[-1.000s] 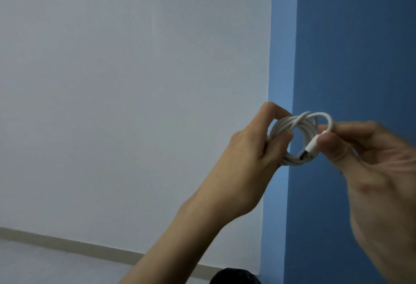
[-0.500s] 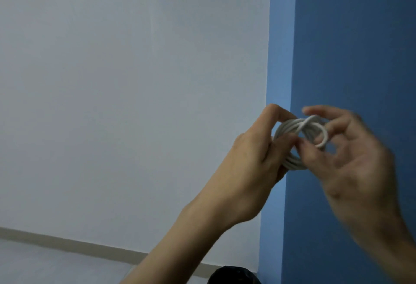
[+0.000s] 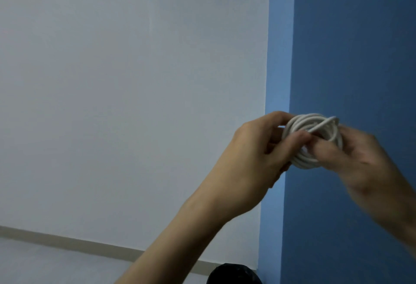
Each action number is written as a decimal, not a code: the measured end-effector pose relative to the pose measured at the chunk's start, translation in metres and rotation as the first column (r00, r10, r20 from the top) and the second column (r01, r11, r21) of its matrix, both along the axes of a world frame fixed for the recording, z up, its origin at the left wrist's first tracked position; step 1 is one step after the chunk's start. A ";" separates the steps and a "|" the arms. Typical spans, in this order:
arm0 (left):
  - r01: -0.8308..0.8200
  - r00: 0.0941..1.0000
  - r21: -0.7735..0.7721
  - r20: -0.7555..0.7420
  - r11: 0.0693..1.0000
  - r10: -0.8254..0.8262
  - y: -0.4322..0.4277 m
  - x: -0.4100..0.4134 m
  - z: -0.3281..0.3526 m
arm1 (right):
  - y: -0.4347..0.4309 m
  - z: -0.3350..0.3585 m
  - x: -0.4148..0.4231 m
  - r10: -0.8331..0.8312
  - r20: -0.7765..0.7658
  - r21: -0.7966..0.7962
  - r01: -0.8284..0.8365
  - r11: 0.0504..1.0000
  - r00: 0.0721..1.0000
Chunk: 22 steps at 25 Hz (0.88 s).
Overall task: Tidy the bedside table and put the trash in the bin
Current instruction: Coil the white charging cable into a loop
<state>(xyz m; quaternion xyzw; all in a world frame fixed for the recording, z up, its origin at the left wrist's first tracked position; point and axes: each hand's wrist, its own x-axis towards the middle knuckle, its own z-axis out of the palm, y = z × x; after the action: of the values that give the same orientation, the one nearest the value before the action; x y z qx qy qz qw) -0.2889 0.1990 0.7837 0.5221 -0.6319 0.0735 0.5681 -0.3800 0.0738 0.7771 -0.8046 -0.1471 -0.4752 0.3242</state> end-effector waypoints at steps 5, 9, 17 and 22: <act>-0.076 0.996 0.018 0.044 0.997 0.076 0.002 0.005 0.002 | -0.020 -0.009 -0.001 0.222 -0.110 0.051 -0.217 0.975 0.969; -0.183 0.978 0.032 0.104 0.983 0.179 0.009 0.008 0.002 | -0.032 -0.003 -0.005 0.098 -0.100 -0.098 -0.108 0.989 0.990; -0.106 0.993 0.129 -0.044 0.986 0.112 0.016 0.019 -0.006 | -0.057 0.002 -0.022 -0.255 -0.007 -0.336 0.238 0.911 0.967; -0.224 0.975 0.193 0.052 0.955 0.218 0.007 0.018 -0.010 | -0.039 -0.009 -0.012 -0.269 -0.109 -0.354 0.215 0.910 0.957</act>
<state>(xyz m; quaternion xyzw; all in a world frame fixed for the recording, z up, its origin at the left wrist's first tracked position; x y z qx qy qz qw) -0.2713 0.2064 0.7734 0.6421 -0.5822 0.0812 0.4921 -0.3922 0.0347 0.7679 -0.8948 -0.0999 -0.4154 0.1298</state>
